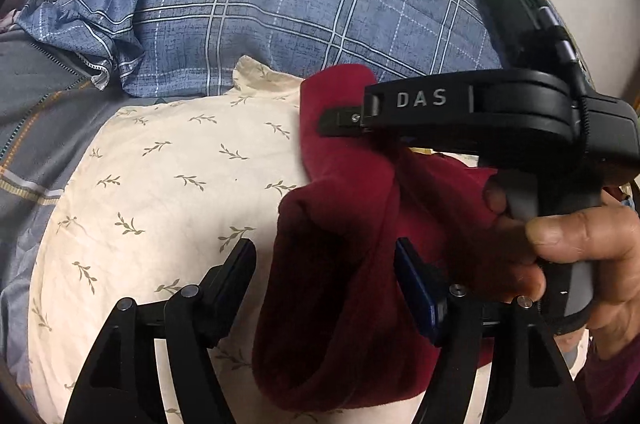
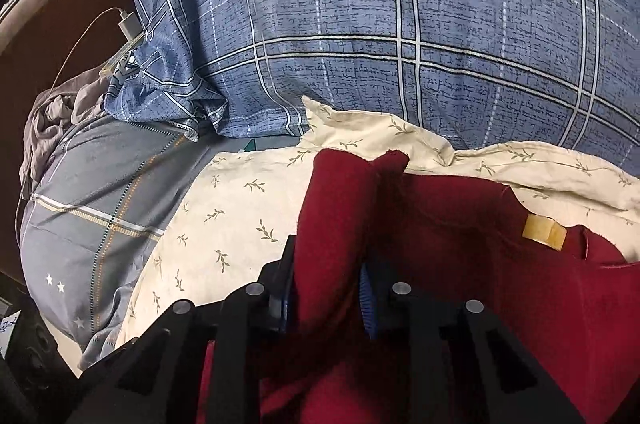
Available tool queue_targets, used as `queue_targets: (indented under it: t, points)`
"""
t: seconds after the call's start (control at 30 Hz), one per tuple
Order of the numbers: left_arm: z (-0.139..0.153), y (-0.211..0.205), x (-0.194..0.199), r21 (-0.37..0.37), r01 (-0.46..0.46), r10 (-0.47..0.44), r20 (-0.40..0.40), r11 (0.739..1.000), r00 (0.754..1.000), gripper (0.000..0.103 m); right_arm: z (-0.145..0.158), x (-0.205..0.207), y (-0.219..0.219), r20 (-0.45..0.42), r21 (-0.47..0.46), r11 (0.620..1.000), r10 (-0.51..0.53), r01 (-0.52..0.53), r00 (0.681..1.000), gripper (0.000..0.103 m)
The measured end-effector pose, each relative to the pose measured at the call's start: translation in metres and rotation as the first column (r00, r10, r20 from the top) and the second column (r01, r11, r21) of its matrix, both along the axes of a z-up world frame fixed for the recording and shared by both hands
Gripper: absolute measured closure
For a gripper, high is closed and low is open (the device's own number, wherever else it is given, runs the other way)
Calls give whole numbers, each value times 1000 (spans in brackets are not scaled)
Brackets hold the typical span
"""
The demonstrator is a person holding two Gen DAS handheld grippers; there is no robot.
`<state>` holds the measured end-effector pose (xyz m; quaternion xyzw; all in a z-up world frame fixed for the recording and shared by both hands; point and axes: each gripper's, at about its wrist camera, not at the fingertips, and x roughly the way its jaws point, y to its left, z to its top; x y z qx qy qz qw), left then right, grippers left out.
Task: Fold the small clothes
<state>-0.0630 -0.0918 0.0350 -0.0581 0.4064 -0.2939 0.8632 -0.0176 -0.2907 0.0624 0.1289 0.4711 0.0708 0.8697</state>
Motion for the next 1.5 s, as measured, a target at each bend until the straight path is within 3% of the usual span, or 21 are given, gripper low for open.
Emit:
queue_targets:
  t: [0.47, 0.57, 0.63, 0.73, 0.87, 1.0, 1.1, 1.27, 1.37, 1.47, 1.5]
  points:
    - [-1, -8, -11, 48, -2, 0, 39, 999, 999, 35, 4, -19, -17, 19, 34, 999, -15, 14, 1000, 79]
    - [-2, -13, -11, 45, 15, -15, -5, 999, 1000, 52, 5, -27, -23, 25, 46, 999, -20, 19, 999, 81]
    - [1, -15, -12, 42, 25, -24, -18, 999, 1000, 70, 8, -33, -29, 30, 52, 999, -19, 17, 999, 83]
    - [18, -21, -23, 49, 31, -31, 14, 998, 999, 79, 20, -46, -41, 53, 59, 998, -16, 13, 998, 85]
    - [47, -42, -46, 77, 55, -62, 92, 996, 994, 80, 41, -68, -67, 95, 64, 998, -31, 25, 995, 86]
    - [68, -78, -67, 29, 122, -124, 100, 992, 987, 80, 64, -99, -105, 134, 41, 997, -73, 68, 988, 86]
    - [74, -117, -87, 58, 195, -201, 123, 979, 972, 80, 69, -123, -139, 134, 19, 992, -125, 123, 983, 87]
    - [60, -174, -111, 81, 294, -302, 109, 952, 947, 80, 40, -153, -196, 79, 14, 970, -243, 243, 967, 88]
    - [43, -194, -108, 95, 318, -324, 58, 943, 944, 79, 3, -153, -220, -6, 37, 951, -306, 306, 952, 88]
    - [42, -194, -108, 124, 336, -341, 22, 934, 940, 76, -17, -159, -226, -34, 82, 935, -344, 345, 939, 80]
    - [47, -188, -111, 131, 347, -353, 17, 928, 936, 69, -14, -164, -225, -19, 93, 932, -350, 350, 937, 75]
